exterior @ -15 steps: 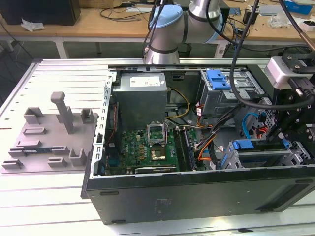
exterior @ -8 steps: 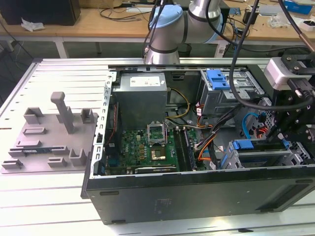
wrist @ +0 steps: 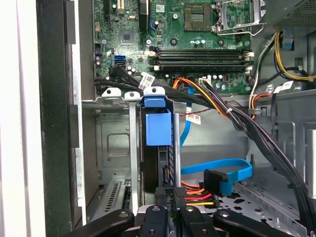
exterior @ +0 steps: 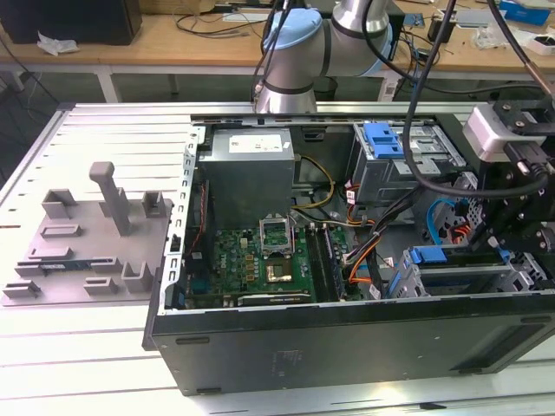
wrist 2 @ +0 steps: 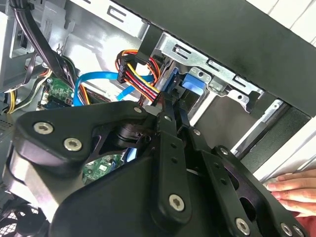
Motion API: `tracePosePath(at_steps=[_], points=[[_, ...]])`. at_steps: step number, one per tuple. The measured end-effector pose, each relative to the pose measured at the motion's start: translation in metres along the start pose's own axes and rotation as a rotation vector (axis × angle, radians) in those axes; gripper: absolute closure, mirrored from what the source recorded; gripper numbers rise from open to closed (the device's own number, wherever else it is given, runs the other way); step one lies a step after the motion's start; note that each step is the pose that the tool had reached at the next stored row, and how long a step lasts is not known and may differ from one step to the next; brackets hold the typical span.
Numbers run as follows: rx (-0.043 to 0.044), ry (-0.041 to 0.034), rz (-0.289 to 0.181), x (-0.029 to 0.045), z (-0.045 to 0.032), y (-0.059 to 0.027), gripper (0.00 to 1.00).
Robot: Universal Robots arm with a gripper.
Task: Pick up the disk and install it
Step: 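Insert the first disk wire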
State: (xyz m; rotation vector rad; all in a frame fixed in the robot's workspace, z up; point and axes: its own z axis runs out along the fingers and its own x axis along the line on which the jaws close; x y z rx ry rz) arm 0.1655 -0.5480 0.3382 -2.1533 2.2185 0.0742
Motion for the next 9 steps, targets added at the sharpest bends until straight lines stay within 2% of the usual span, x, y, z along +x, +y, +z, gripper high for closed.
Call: tracePosePath(at_steps=[7, 9], points=[[0.0000, 0.0001, 0.000, 0.0001, 0.0016, 0.0000, 0.83], [-0.0001, -0.0008, 0.000, 0.0000, -0.0009, 0.0001, 0.82]])
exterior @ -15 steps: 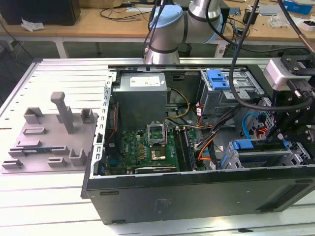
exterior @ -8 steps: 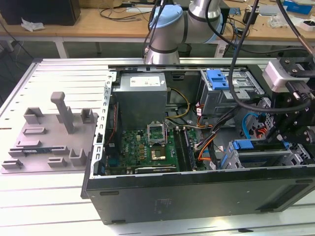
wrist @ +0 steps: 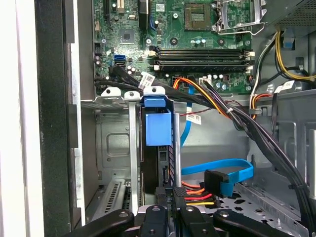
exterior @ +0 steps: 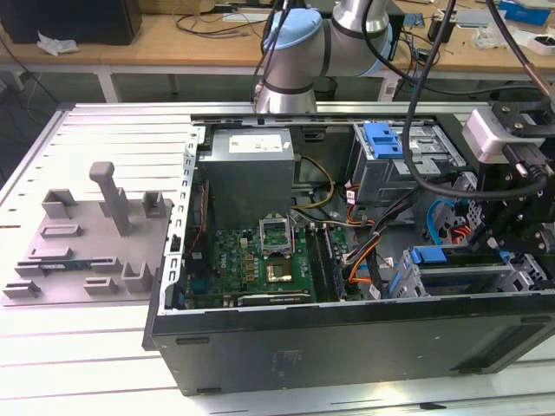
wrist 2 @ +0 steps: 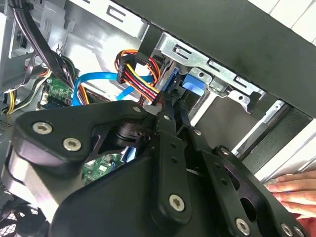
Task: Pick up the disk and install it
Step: 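Insert the first disk wire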
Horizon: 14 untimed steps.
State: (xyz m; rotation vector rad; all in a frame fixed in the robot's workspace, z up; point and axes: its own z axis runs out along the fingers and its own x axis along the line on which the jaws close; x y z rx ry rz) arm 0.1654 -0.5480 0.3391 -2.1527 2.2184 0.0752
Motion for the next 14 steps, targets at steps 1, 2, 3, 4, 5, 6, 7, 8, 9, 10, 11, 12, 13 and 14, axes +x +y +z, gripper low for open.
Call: tracePosePath(at_steps=[1, 2, 3, 4, 5, 6, 7, 8, 9, 10, 11, 12, 13, 14], points=[[0.0002, 0.0008, 0.000, -0.0001, -0.0020, 0.0000, 0.82], [0.0002, 0.0008, 0.000, -0.0003, -0.0035, 0.0000, 0.76], [0.0002, 0.0007, 0.000, -0.0004, -0.0052, 0.0000, 0.70], [0.0002, 0.0007, 0.000, -0.0005, -0.0074, 0.0000, 0.70], [0.0002, 0.0009, 0.000, -0.0007, -0.0104, 0.0000, 0.70], [0.0002, 0.0008, 0.000, -0.0010, -0.0133, 0.0000, 0.70], [0.0002, 0.0008, 0.000, -0.0012, -0.0173, 0.0000, 0.70], [0.0003, 0.0008, 0.000, -0.0014, -0.0203, 0.0000, 0.70], [0.0002, 0.0008, 0.000, -0.0018, -0.0246, -0.0001, 0.70], [0.0002, 0.0009, 0.000, -0.0020, -0.0282, 0.0000, 0.70], [0.0002, 0.0008, 0.000, -0.0025, -0.0338, 0.0000, 0.70], [0.0002, 0.0011, 0.000, -0.0029, -0.0370, 0.0000, 0.70], [0.0002, 0.0010, 0.000, -0.0035, -0.0419, 0.0000, 0.70], [0.0002, 0.0010, 0.000, -0.0038, -0.0446, 0.0000, 0.70]])
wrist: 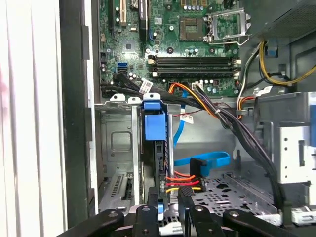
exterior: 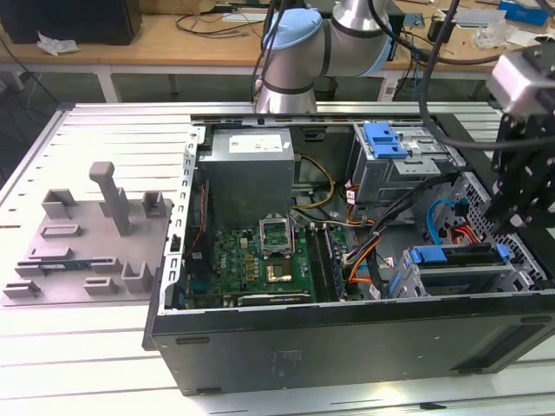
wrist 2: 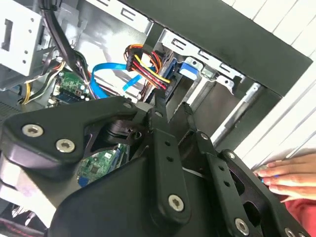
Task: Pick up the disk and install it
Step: 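Insert the first disk wire, then insert the second disk wire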
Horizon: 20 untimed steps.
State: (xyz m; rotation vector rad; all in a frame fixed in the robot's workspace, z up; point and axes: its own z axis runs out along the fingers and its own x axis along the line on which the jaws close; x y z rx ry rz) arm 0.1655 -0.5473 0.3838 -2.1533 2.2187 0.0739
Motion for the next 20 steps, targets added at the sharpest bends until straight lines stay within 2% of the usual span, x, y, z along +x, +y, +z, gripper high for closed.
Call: tracePosePath(at_steps=[5, 20], points=[[0.0000, -0.0001, 0.000, -0.0009, -0.0101, -0.0001, 0.70], [-0.0001, 0.0001, 0.000, -0.0010, -0.0113, -0.0001, 0.70]])
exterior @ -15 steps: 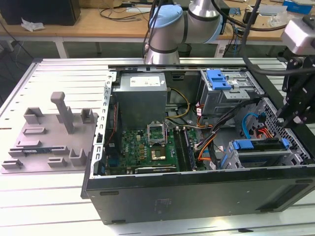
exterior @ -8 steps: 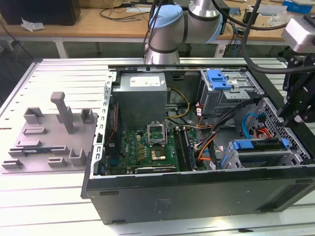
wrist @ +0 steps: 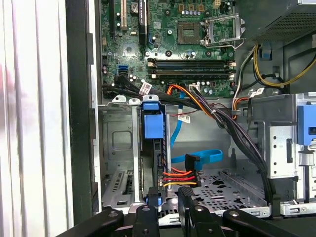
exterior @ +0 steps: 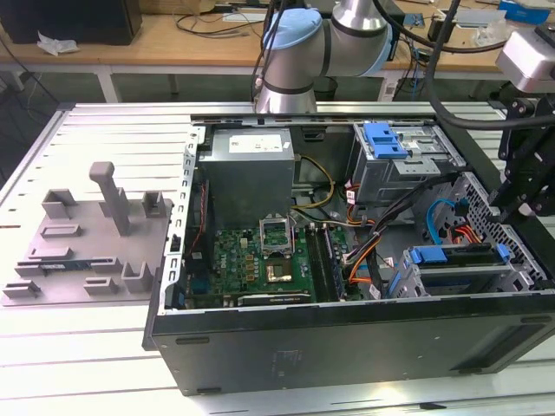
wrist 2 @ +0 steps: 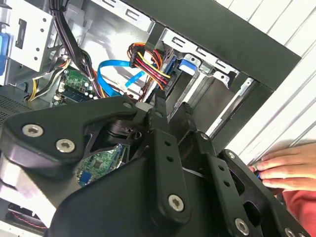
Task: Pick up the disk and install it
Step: 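Insert the second disk wire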
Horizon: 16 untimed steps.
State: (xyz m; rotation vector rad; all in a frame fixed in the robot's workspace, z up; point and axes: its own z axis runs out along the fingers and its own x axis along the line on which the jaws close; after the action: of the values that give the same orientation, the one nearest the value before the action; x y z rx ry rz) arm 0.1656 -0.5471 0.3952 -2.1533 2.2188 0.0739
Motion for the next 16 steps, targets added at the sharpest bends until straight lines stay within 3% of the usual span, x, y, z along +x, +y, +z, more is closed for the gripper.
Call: tracePosePath(at_steps=[1, 3, 4, 6, 7, 8, 10, 12, 13, 16], points=[[0.0001, 0.0008, 0.000, -0.0030, 0.0002, 0.0001, 0.70], [0.0003, 0.0098, 0.000, -0.0142, 0.0010, 0.0004, 0.70], [0.0010, 0.0315, 0.000, -0.0220, 0.0015, 0.0007, 0.70], [0.0025, 0.0969, -0.004, -0.0258, 0.0018, 0.0008, 0.70], [0.0031, 0.1146, -0.005, -0.0313, 0.0021, 0.0009, 0.70], [0.0033, 0.1251, -0.005, -0.0403, 0.0026, 0.0012, 0.70], [0.0037, 0.1394, -0.005, -0.0501, 0.0031, 0.0015, 0.70], [0.0043, 0.1629, -0.006, -0.0582, 0.0036, 0.0018, 0.70], [0.0048, 0.1904, -0.006, -0.0621, 0.0039, 0.0019, 0.70], [0.0056, 0.2493, -0.006, -0.0661, 0.0041, 0.0020, 0.70]])
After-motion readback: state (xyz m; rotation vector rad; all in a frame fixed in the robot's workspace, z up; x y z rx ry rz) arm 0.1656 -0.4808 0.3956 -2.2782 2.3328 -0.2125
